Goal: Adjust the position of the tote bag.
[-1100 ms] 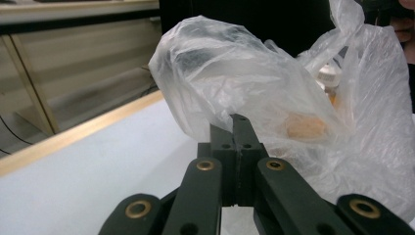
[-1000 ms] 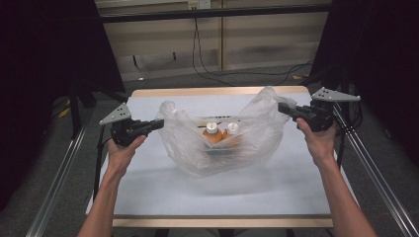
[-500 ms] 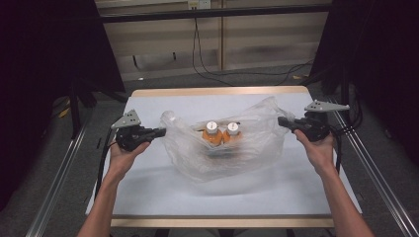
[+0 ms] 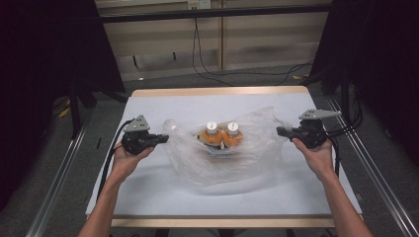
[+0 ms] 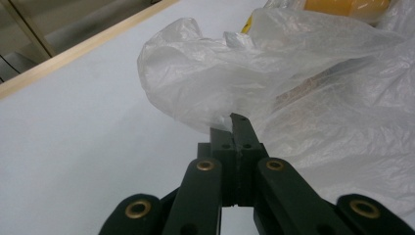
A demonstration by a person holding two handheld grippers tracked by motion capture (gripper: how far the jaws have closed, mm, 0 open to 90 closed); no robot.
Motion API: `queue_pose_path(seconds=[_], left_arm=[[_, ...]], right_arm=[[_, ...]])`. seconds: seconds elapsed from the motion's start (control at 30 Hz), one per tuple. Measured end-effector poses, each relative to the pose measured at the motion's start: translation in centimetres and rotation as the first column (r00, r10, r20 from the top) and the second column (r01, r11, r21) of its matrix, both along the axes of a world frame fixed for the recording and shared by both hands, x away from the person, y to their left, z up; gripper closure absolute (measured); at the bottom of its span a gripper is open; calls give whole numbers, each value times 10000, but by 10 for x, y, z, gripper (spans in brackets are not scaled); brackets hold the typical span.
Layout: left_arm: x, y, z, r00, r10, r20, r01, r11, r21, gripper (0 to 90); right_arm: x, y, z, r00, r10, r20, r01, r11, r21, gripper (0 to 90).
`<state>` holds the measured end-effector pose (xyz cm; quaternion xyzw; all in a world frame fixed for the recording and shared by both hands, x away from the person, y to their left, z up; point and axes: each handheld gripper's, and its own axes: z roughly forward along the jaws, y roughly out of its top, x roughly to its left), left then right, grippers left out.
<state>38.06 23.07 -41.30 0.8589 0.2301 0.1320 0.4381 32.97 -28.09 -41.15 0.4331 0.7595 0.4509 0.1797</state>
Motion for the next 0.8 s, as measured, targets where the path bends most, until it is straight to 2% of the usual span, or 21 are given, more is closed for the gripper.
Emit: queue_pose_path(seconds=[0.1,0.17,0.23,0.3,0.33,0.53,0.67,0.8], left_arm=[[1,1,-5,9999,120,-125,-117,9997,204,900],[3,1,-9,9998,15,-198,-10,9997,264,900],[3,0,-12,9996,-4,-269,17,9988,497,900],[3,-3,-15,9995,-20,-314,40,9979,654,900],[3,-4,-16,9995,1,-311,26,9963,861,900],[4,-9,-27,9987,-95,-510,166,9900,1397,900],[4,-13,-32,9975,-251,-662,373,9813,1889,900],[5,-13,-35,9969,-224,-750,368,9799,1961,900]], right_arm=[[1,-3,-4,9999,-63,-152,61,9999,-141,900],[2,-5,-8,9996,-119,-262,113,9997,-227,900],[3,-5,-10,9994,-140,-310,131,9996,-263,900],[4,-5,-14,9988,-149,-465,125,9986,-515,900],[4,-5,-16,9984,-162,-533,131,9982,-585,900],[8,-4,-29,9956,-121,-925,29,9951,-992,900],[9,-3,-36,9928,-108,-1193,-30,9934,-1148,900],[10,-3,-44,9881,-87,-1533,-116,9913,-1311,900]])
